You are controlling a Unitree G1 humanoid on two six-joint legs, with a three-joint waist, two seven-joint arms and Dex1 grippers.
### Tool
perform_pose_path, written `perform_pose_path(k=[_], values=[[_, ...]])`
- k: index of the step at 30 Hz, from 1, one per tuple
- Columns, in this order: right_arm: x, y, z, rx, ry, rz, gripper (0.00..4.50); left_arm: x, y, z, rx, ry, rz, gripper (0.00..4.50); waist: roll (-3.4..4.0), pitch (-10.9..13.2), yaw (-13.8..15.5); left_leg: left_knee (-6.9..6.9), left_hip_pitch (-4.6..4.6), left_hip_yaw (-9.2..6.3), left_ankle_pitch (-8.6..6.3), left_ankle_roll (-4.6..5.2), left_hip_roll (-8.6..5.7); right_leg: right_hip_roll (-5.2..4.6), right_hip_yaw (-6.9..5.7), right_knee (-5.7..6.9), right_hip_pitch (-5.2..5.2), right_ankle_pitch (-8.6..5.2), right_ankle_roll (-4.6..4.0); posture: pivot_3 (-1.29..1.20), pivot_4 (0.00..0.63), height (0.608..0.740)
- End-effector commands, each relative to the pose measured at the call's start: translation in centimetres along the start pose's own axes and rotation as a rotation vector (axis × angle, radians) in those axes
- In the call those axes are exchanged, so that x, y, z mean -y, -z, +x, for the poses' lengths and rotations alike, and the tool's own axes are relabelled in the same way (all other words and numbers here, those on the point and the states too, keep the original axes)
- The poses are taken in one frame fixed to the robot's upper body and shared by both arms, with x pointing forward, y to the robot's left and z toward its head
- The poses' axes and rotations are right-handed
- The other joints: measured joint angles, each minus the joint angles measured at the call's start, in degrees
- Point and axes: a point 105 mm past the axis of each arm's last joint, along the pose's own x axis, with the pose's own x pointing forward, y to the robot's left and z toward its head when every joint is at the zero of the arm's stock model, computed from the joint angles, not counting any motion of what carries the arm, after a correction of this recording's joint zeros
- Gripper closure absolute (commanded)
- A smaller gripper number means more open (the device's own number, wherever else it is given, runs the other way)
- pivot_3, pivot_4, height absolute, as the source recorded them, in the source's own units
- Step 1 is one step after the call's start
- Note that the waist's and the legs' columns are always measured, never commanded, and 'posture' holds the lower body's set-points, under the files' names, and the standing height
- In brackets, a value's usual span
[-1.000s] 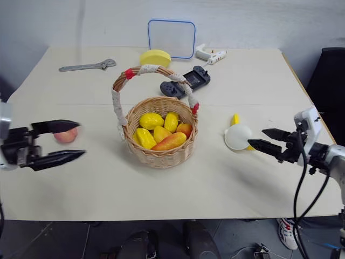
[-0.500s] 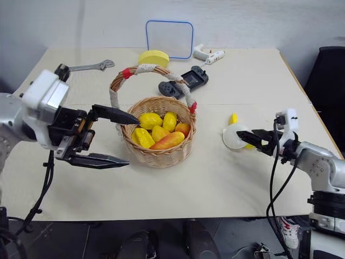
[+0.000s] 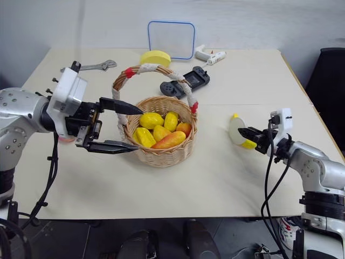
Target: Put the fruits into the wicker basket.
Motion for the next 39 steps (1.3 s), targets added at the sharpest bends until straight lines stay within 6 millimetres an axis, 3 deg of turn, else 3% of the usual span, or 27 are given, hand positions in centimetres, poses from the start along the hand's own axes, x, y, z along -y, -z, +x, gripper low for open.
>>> perform_pose_path(k=[1, 9, 11, 14, 17, 20, 24, 28, 31, 34, 39], values=[[-0.9, -2.9, -2.0, 0.096, -0.012, -0.041, 4.32, -0.3, -0.7, 0.2, 0.012, -0.001, 0.047, 0.0, 0.0, 0.0, 0.0, 0.01, -0.01, 0.0, 0.0, 0.01, 0.0, 0.0, 0.0, 0.0, -0.01, 0.0, 0.0, 0.0, 0.15, 0.74], [2.3, -5.8, -11.4, 0.064, 0.254, -0.158, 4.32, -0.4, -0.9, 0.7, 0.045, 0.032, 0.052, 0.0, 0.07, 0.0, 0.3, -0.06, -0.07, -0.04, -0.04, 0.05, -0.03, -0.02, -0.02, -0.12, -0.02, -0.04, 0.06, 0.0, 0.15, 0.74], [3.9, -4.5, -13.7, -0.028, 0.368, -0.228, 4.32, -0.6, -0.8, 0.9, 0.049, 0.031, 0.052, 0.0, 0.07, 0.0, 0.3, -0.07, -0.07, -0.05, -0.05, 0.05, -0.02, -0.01, -0.02, -0.15, 0.0, -0.05, 0.08, 0.0, 0.15, 0.74], [5.8, -1.5, -15.5, -0.182, 0.475, -0.356, 4.32, -0.8, -0.8, 1.2, 0.064, 0.033, 0.055, 0.0, 0.04, 0.0, 0.1, -0.06, -0.03, -0.09, -0.06, 0.08, -0.04, 0.0, -0.02, -0.23, 0.09, -0.09, 0.15, 0.0, 0.15, 0.74], [6.9, 1.6, -15.4, -0.345, 0.517, -0.574, 4.32, -0.8, -0.9, 1.5, 0.075, 0.042, 0.059, 0.0, 0.04, 0.0, -0.7, -0.03, -0.01, 0.02, -0.07, 0.13, -0.07, -0.01, 0.08, -0.29, 0.12, -0.11, 0.23, 0.0, 0.15, 0.74], [6.3, 4.4, -13.7, -0.384, 0.445, -0.706, 4.32, -1.1, -1.0, 1.7, 0.084, 0.042, 0.062, 0.0, -0.22, 0.0, -1.3, -0.03, 0.12, -0.01, -0.02, 0.1, -0.04, 0.01, 0.06, -0.27, 0.22, -0.1, 0.26, 0.0, 0.15, 0.74], [5.4, 5.6, -13.0, -0.403, 0.35, -0.8, 3.08, -1.8, -1.1, 1.8, 0.096, 0.018, 0.067, 0.0, -0.17, 0.0, -1.6, -0.03, 0.24, -0.06, 0.13, 0.19, -0.05, 0.03, 0.04, -0.46, 0.44, 0.09, 0.42, 0.0, 0.15, 0.74], [5.0, 5.9, -13.7, -0.421, 0.307, -0.8, 1.67, -1.7, -1.0, 1.7, 0.099, 0.018, 0.057, 0.0, -0.12, 0.1, -1.5, -0.02, 0.29, -0.1, 0.2, 0.28, -0.12, -0.03, 0.04, -0.47, 0.53, 0.21, 0.37, 0.0, 0.15, 0.74], [3.4, 4.4, -14.1, -0.348, 0.235, -0.699, 0.66, -1.9, -0.6, 1.0, 0.089, -0.02, 0.044, 0.0, -0.11, 0.1, -1.1, -0.07, 0.32, -0.17, 0.19, 0.29, -0.11, -0.03, 0.0, -0.59, 0.62, 0.23, 0.34, 0.0, 0.15, 0.74], [1.3, 1.2, -13.2, -0.178, 0.161, -0.505, 0.66, -2.4, -0.5, -0.6, 0.098, -0.113, 0.017, 0.0, -0.06, 0.1, -1.4, -0.08, 0.31, -0.15, 0.16, 0.29, -0.08, -0.03, 0.01, -0.6, 0.63, 0.24, 0.33, 0.0, 0.15, 0.74], [-7.1, -4.0, -10.2, -0.004, -0.228, -0.331, 0.66, -2.5, 1.6, -5.5, 0.023, -0.378, -0.081, 0.0, -0.02, 0.1, -1.8, -0.16, 0.35, -0.21, 0.14, 0.3, 0.04, 0.0, -0.06, -0.56, 0.62, 0.26, 0.2, 0.0, 0.15, 0.74]])
